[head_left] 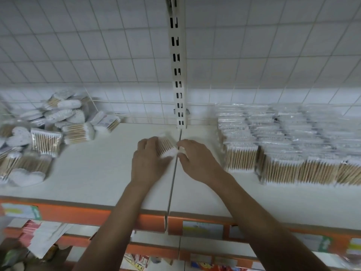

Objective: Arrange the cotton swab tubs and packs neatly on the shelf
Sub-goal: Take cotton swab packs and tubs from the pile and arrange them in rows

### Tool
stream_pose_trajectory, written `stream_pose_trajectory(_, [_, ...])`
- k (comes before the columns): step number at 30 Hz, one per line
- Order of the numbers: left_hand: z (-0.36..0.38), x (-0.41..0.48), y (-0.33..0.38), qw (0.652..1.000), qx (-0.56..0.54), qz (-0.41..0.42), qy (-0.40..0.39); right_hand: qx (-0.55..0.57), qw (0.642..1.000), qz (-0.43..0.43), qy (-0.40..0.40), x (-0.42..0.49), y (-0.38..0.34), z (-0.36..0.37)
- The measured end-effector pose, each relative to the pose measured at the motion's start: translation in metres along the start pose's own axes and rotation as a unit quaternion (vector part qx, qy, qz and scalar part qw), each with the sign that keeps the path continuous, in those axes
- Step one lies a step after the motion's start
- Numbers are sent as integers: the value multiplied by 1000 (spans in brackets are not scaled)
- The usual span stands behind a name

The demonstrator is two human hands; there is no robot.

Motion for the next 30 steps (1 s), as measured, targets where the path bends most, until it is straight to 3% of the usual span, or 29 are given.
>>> stream_pose_trajectory(5, [-23,3,50,981,-86,152,90,130,989,1,66,-4,-5,-35])
stream_pose_trajectory(11, [-31,0,90,947,-157,259,109,189,972,25,139,-11,6,-88])
stream_pose_trajectory(13, [-29,-2,98,941,-209,250,94,204,968,44,138,-14,16,-99])
stream_pose_trajectory(18, [-13,-3,94,950,-286,108,60,194,971,61,123,-30,36,-116])
stream_pose_trajectory(30, [25,-15,135,952,-238,191,8,-90,989,56,102,-55,77,-139])
Point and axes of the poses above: each hand's wrist, its own x-axis towards the middle knuckle, its own z-axis out of the palm, y = z × x, the point moved 8 cm from there along x, towards the middle knuckle, and after that the axes turned 15 degrees about z, right-handed, at the moved point
